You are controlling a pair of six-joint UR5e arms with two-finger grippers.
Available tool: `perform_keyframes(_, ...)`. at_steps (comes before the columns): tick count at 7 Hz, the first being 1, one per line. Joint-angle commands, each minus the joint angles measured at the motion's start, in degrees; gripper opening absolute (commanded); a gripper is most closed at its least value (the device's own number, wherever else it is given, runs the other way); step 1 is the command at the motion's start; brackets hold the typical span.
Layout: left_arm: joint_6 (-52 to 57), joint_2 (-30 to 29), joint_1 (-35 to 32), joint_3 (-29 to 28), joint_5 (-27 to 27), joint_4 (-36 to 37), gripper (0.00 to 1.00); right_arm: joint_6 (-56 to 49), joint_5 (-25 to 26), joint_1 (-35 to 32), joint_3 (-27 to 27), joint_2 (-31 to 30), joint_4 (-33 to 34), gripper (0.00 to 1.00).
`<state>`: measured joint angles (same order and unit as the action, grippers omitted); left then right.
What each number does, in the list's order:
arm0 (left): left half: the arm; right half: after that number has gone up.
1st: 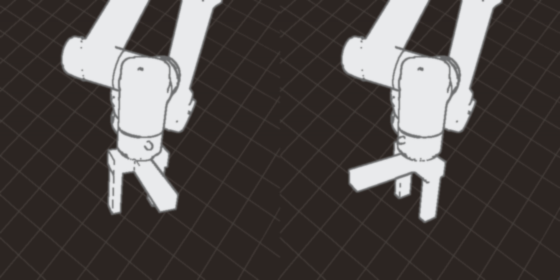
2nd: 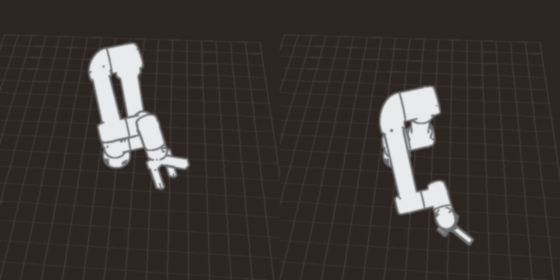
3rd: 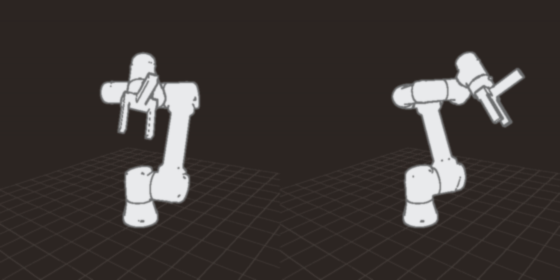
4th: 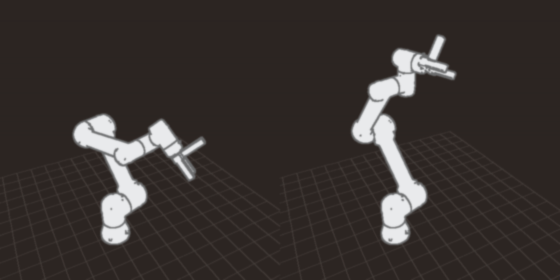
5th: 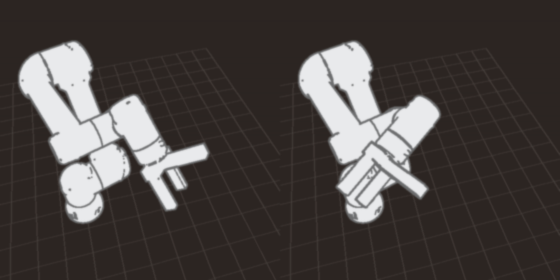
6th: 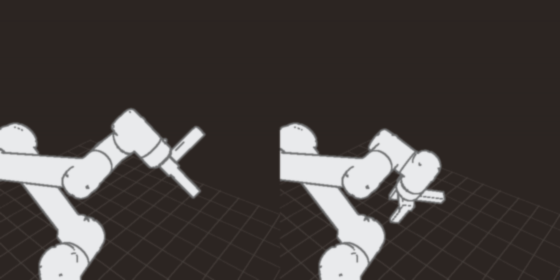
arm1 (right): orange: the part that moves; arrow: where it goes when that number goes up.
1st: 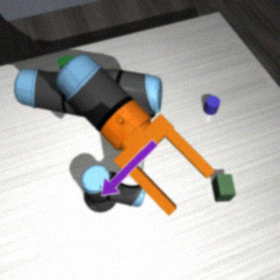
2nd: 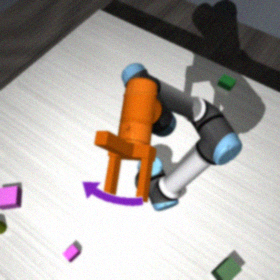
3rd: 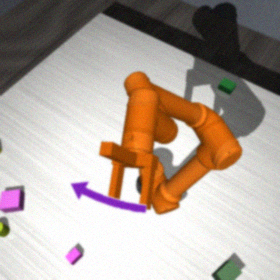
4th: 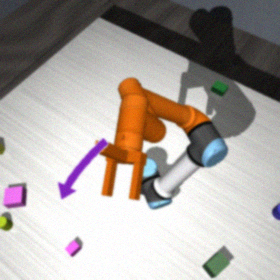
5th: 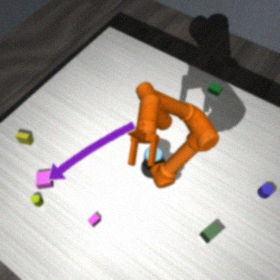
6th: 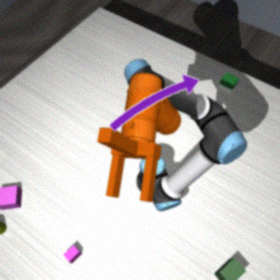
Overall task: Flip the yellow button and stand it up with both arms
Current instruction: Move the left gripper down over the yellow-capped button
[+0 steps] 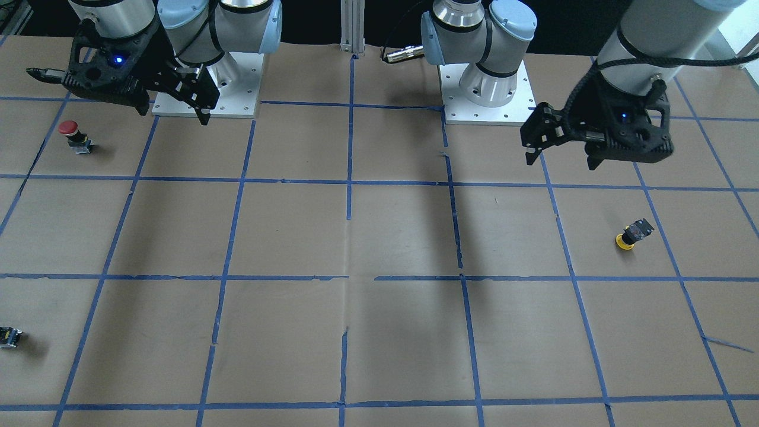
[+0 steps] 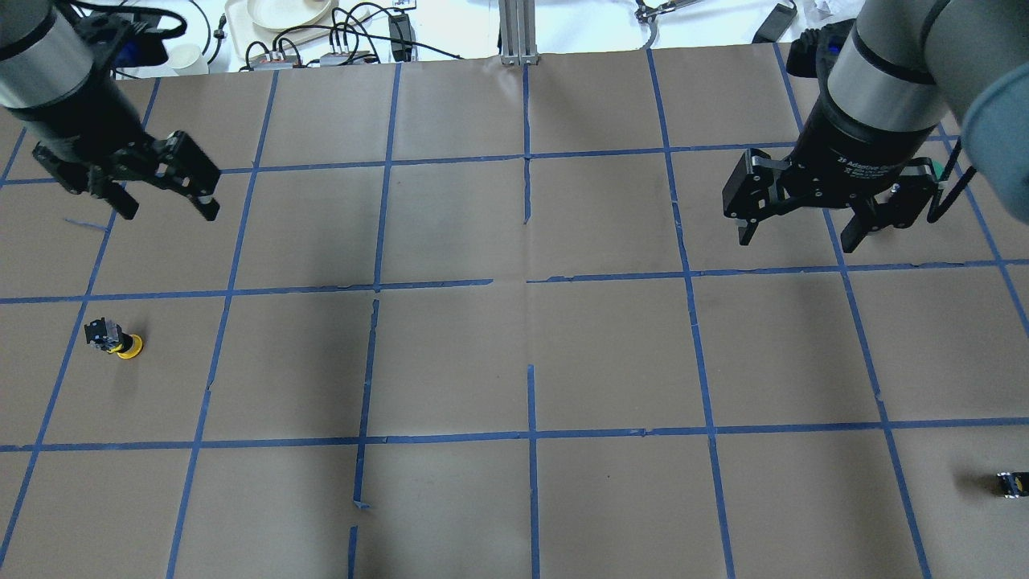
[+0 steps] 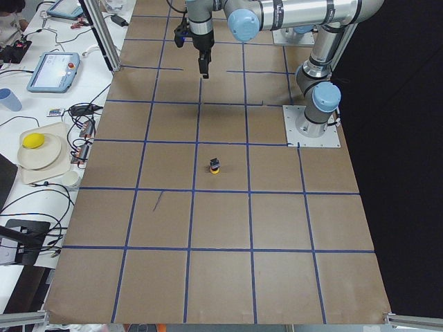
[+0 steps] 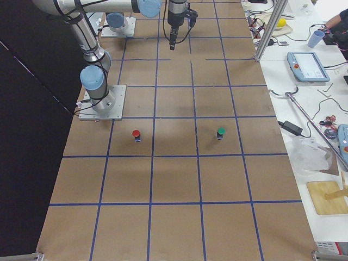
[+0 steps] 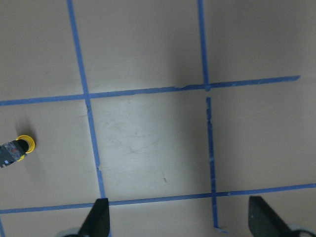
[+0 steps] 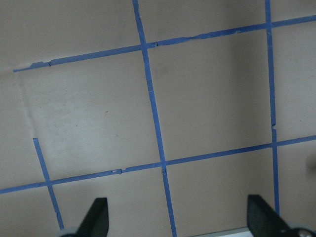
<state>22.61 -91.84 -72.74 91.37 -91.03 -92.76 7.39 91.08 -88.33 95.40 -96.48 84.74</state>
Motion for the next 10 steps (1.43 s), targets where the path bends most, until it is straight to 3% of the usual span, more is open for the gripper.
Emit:
perform_keyframes(1,15.73,-0.35,9.09,5.9,-0.29,6.41,1.0,-0.09,-0.37,0.52,-0.13,-0.12,0.08,1.0)
perform_keyframes(4,42.58,-0.26,16.9,13.99,-0.55,13.11,0.99,0.0,-0.73,0.0,-0.04,-0.38,-0.18,1.0)
perform_keyframes(7,61.69,-3.49,20.25,22.17,-2.22,35.29,1.0,-0.18,-0.46,0.0,0.22,-0.03,1.48,1.0)
perform_keyframes(8,68.99,-7.26,22.97,21.49,-1.53,36.15,0.99,-0.18,-0.46,0.0,0.22,-0.2,1.48,1.0)
perform_keyframes(10,73.45,-9.67,25.01,21.4,1.64,36.42,0.99,-0.27,-0.29,0.08,0.31,-0.12,1.31,1.0)
